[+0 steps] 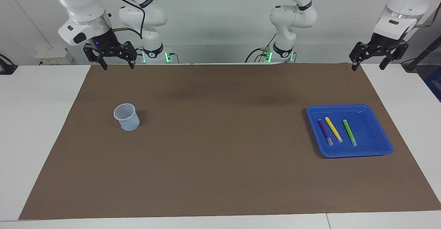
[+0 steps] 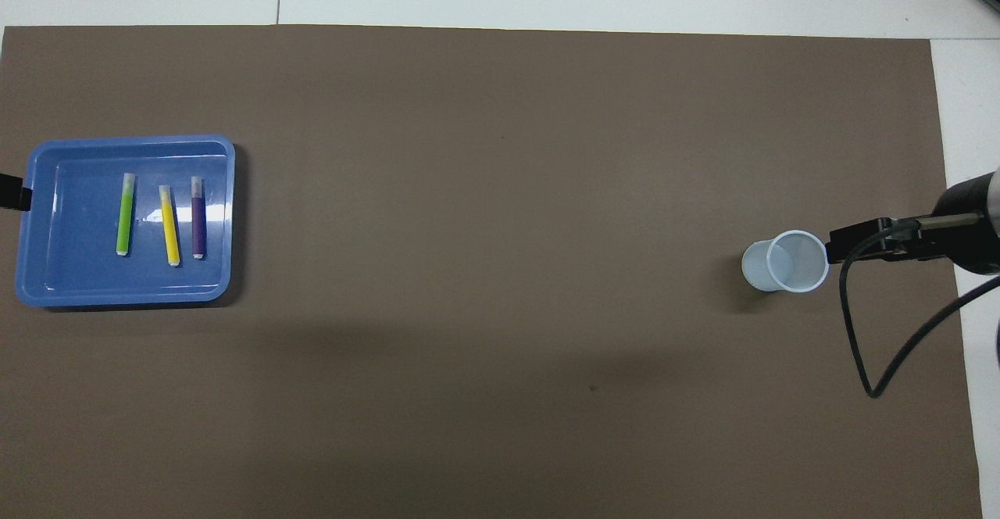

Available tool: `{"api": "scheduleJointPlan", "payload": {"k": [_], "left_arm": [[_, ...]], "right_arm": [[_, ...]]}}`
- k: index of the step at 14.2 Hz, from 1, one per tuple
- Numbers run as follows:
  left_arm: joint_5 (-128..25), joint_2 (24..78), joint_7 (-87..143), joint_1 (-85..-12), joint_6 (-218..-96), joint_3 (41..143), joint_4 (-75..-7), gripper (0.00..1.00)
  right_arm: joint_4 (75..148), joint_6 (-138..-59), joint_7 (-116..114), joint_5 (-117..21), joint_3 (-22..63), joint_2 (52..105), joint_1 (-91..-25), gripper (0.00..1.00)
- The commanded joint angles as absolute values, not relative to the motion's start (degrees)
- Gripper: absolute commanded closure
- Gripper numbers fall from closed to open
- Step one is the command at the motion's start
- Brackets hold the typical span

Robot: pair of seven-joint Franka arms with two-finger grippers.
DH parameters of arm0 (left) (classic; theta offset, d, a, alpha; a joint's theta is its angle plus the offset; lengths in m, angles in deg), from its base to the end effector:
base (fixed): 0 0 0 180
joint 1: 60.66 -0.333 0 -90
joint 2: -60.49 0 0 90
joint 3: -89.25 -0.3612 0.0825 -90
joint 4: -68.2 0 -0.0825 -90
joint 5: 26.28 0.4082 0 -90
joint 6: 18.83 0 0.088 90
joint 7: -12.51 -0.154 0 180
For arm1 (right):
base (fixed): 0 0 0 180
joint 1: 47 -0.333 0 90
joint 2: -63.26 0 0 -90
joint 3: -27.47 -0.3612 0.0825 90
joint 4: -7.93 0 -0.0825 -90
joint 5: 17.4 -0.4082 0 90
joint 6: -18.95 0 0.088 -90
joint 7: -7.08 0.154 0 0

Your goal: Right arm passes pens to left for tray arrangement

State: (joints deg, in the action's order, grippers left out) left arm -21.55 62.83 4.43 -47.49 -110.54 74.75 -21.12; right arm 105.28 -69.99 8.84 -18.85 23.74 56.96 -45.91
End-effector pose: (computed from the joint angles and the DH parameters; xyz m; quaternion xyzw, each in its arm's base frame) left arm 0.5712 0.0289 0.6546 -0.9968 0.0582 -0.0375 0.0394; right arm 0.5335 0.0304 0.6188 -0.9998 -0.0074 0.0189 0.0084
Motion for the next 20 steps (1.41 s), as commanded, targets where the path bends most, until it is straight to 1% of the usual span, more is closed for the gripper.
{"api": "scheduleJointPlan", "payload": {"k": [1, 5, 8, 20], "left_arm": [[-21.88, 62.86, 4.25, -45.55, -110.67, 73.43, -22.76, 0.00], [-21.97, 62.43, 4.25, -45.19, -110.85, 73.34, -23.38, 0.00], [-22.06, 62.42, 4.25, -44.58, -113.39, 73.34, -26.71, 0.00], [-24.17, 62.25, 4.34, -44.58, -111.55, 72.99, -26.19, 0.00]], "right_arm": [[104.70, -69.56, 7.78, -18.37, 23.69, 57.46, -45.86, 0.00], [104.61, -67.71, 7.78, -18.11, 23.26, 57.46, -45.77, 0.00], [104.26, -66.65, 7.78, -16.70, 23.17, 57.55, -45.77, 0.00], [104.26, -66.74, 7.87, -16.43, 23.17, 57.47, -45.95, 0.00]]}}
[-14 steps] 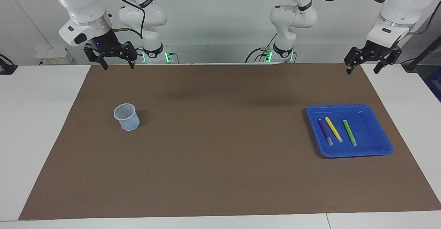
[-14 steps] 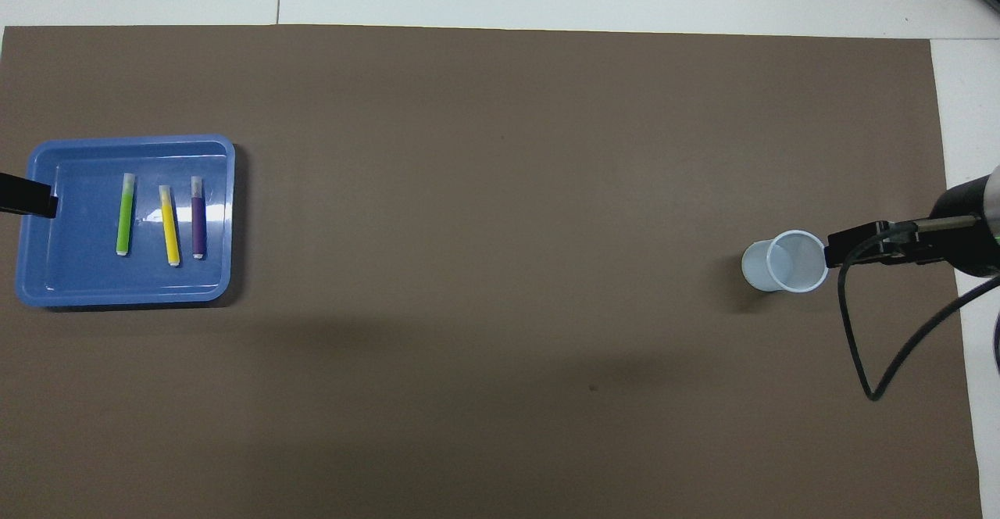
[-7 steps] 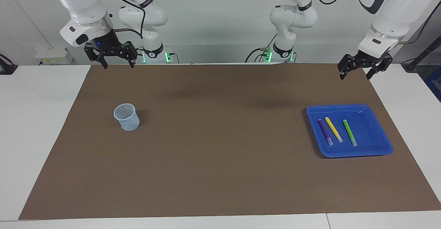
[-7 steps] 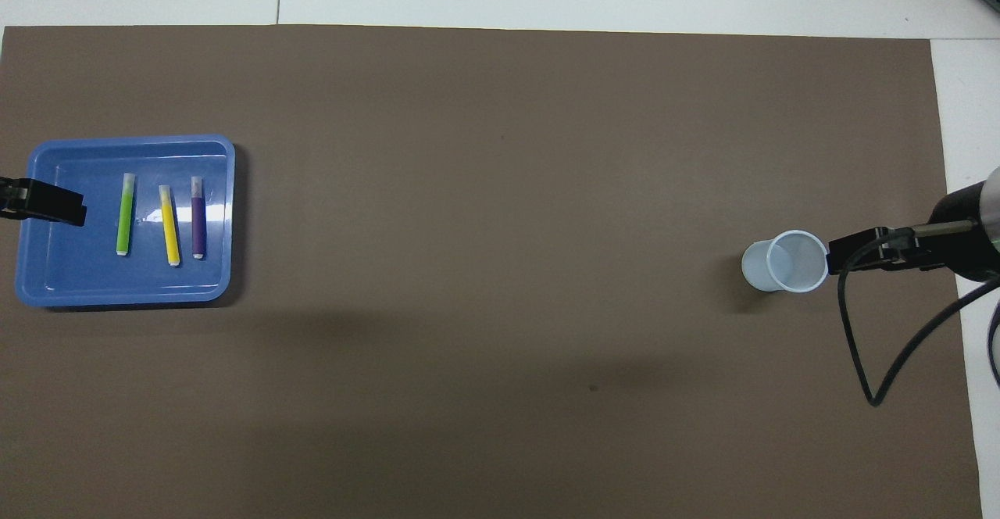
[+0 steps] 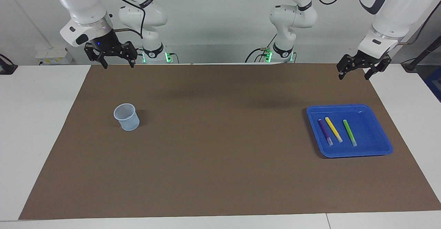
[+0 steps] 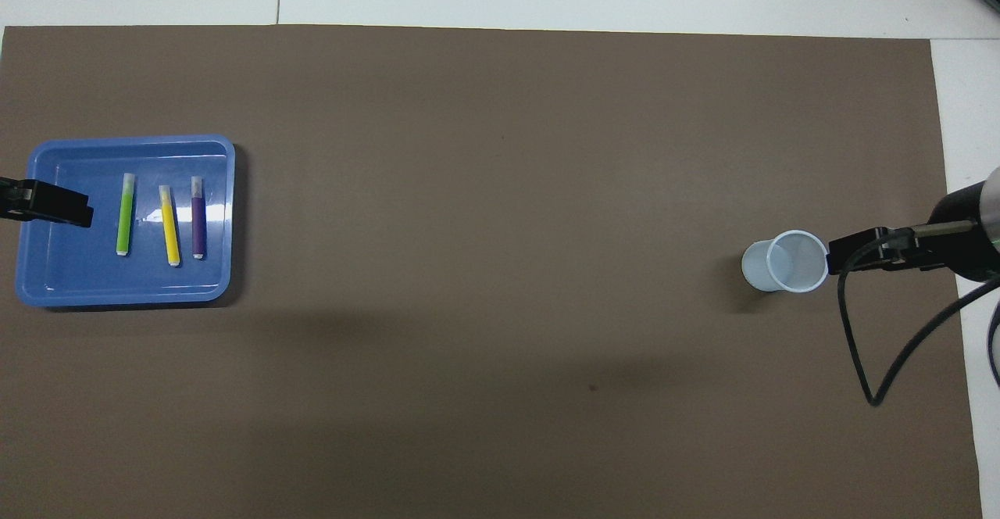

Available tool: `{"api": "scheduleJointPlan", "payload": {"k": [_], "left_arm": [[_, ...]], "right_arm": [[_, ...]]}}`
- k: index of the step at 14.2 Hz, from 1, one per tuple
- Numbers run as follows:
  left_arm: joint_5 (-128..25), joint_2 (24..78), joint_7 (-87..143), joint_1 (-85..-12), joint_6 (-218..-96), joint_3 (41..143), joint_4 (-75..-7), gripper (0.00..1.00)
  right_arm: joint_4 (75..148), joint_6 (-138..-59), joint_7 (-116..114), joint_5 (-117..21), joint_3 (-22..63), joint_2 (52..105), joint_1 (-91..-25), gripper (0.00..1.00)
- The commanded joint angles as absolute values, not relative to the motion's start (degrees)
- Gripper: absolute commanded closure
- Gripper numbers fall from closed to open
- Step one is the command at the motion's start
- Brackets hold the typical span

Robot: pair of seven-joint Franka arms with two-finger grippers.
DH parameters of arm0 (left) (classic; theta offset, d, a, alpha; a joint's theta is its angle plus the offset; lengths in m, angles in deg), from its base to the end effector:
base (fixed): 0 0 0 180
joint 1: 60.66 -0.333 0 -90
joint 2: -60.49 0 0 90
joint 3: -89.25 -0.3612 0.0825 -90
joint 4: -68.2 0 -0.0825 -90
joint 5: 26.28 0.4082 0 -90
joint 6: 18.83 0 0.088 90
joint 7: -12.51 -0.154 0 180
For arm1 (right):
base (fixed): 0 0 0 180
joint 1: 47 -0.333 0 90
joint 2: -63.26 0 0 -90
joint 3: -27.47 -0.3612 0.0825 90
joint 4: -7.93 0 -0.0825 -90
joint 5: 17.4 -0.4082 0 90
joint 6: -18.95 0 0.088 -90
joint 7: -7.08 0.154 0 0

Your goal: Right arm passes pens to left for tray arrangement

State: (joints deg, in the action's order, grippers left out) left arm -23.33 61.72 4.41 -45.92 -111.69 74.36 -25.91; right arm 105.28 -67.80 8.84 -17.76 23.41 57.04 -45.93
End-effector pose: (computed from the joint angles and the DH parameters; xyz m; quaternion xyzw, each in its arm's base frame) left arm 0.5747 0.0107 0.6035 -0.9972 0.0706 0.0022 0.0229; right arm 0.5278 0.0305 0.6150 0.9992 0.0104 -0.0383 0.0023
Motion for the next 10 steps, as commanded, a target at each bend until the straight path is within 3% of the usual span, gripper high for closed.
{"api": "scheduleJointPlan", "payload": {"k": [1, 10], "left_arm": [[-24.78, 62.25, 4.34, -44.58, -111.47, 72.90, -26.28, 0.00], [-24.96, 62.25, 4.34, -44.31, -110.85, 72.81, -26.37, 0.00]], "right_arm": [[104.26, -66.91, 7.87, -16.43, 23.25, 57.46, -45.95, 0.00], [104.26, -67.00, 7.78, -16.43, 23.17, 57.46, -45.95, 0.00]]}}
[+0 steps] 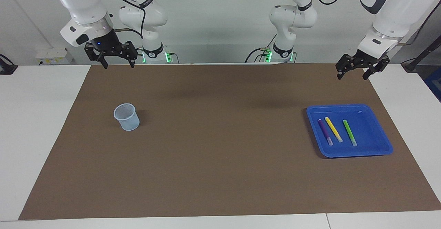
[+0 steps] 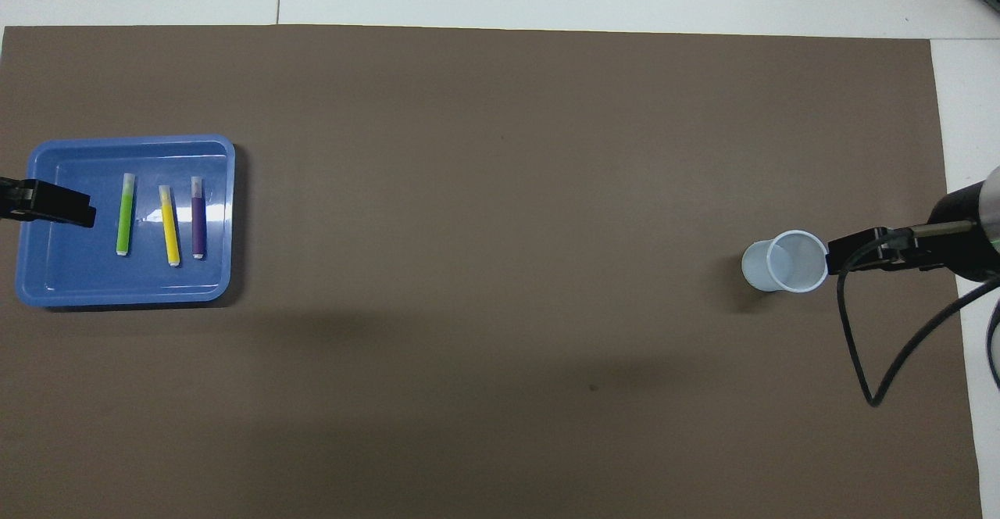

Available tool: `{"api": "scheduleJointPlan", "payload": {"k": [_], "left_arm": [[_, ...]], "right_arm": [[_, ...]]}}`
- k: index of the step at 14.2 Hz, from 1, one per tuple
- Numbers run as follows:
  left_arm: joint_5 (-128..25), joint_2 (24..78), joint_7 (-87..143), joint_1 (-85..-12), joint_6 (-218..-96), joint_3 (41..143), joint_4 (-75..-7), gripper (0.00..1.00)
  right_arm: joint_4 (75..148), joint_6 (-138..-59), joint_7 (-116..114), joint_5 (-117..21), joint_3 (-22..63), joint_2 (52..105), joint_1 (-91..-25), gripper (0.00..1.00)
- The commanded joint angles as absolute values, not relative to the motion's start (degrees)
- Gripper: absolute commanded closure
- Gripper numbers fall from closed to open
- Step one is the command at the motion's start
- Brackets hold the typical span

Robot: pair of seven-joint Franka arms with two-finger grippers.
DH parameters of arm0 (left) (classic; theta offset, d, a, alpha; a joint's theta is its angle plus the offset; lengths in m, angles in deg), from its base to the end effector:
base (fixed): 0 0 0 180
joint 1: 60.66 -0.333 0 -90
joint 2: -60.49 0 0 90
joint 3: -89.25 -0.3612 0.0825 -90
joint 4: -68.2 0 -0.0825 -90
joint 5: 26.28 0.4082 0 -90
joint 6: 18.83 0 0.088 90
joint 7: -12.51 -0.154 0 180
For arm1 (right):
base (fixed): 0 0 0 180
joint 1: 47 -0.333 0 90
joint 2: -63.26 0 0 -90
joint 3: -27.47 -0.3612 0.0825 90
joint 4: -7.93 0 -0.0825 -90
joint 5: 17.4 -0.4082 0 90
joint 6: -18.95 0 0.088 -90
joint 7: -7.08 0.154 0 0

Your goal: Right arm passes pens to left for tray arrangement

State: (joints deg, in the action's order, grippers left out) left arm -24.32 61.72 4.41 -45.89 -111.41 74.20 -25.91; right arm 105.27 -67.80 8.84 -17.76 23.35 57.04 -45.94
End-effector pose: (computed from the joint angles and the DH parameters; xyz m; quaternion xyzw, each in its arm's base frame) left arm 0.5739 0.0094 0.6029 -0.9975 0.0690 0.0040 0.0140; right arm 0.5278 0.0312 0.6151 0.9992 0.0110 -0.0382 0.0023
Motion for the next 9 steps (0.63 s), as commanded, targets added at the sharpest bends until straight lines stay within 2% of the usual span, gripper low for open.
{"api": "scheduleJointPlan", "payload": {"k": [1, 9], "left_arm": [[-24.96, 62.25, 4.34, -44.31, -110.85, 72.81, -26.37, 0.00], [-24.96, 62.16, 4.34, -44.23, -110.94, 72.46, -26.37, 0.00]], "right_arm": [[104.26, -67.09, 7.78, -16.43, 23.43, 57.38, -45.95, 0.00], [104.26, -67.27, 7.78, -17.05, 23.52, 57.29, -45.95, 0.00]]}}
